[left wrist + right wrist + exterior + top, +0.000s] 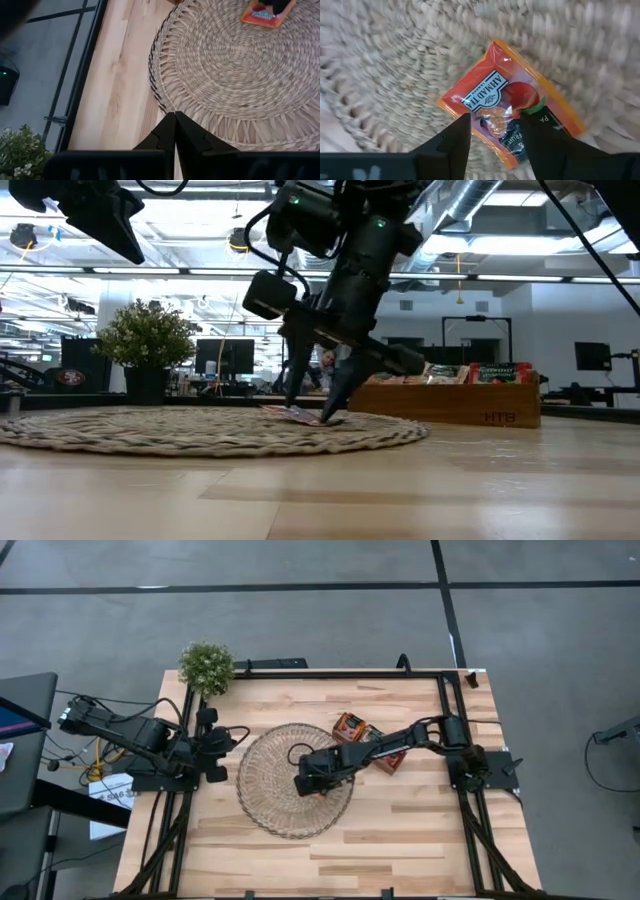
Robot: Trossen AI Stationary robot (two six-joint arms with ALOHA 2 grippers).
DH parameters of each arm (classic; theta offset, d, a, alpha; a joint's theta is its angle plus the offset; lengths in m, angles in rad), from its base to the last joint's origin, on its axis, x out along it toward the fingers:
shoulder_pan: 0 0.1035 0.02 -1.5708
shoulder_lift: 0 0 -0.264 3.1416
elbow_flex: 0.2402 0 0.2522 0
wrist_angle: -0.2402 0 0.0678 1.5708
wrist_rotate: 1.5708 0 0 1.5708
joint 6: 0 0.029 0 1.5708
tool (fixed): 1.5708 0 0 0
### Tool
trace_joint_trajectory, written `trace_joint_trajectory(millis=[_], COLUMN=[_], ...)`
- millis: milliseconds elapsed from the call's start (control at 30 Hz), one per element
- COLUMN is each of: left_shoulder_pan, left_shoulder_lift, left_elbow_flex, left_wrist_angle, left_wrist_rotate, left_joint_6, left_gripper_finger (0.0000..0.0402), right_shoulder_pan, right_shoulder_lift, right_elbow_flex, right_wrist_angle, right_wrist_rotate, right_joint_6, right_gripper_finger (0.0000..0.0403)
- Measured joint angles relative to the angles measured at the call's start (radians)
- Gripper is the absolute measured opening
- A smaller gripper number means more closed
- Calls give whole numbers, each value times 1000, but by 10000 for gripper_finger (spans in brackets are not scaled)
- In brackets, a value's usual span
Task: Pick & Place Tea
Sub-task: Put the orange tea bag into the left section of the wooden organizer
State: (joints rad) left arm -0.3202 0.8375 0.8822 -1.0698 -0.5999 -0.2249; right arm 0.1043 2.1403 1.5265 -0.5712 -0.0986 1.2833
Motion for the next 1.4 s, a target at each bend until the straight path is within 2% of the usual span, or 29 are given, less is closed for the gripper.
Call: trace_joint_trajectory(millis=[200,433,800,1233,1400], left_shoulder_pan=[0,0,0,0,0], left_shoulder_lift=[0,0,0,0,0], left_elbow_flex=[0,0,0,0,0], left_wrist_angle=[3,11,29,34,34], left_wrist_rotate=[-3,-3,-3,-3,-3], left_joint_6=[0,-2,-2,-1,0], left_gripper_finger=[0,0,0,0,0], right_shoulder_pan=[0,5,23,18,26], right_shoulder_lift=[0,0,0,7,-11], right_elbow_flex=[66,77,79,79,79], right_wrist_angle=[-123,-257,-236,-344,-267], right_wrist_rotate=[0,0,-1,-34,-10], right_joint_6=[-63,-89,-82,-52,-51], right_gripper_finger=[165,160,142,135,133])
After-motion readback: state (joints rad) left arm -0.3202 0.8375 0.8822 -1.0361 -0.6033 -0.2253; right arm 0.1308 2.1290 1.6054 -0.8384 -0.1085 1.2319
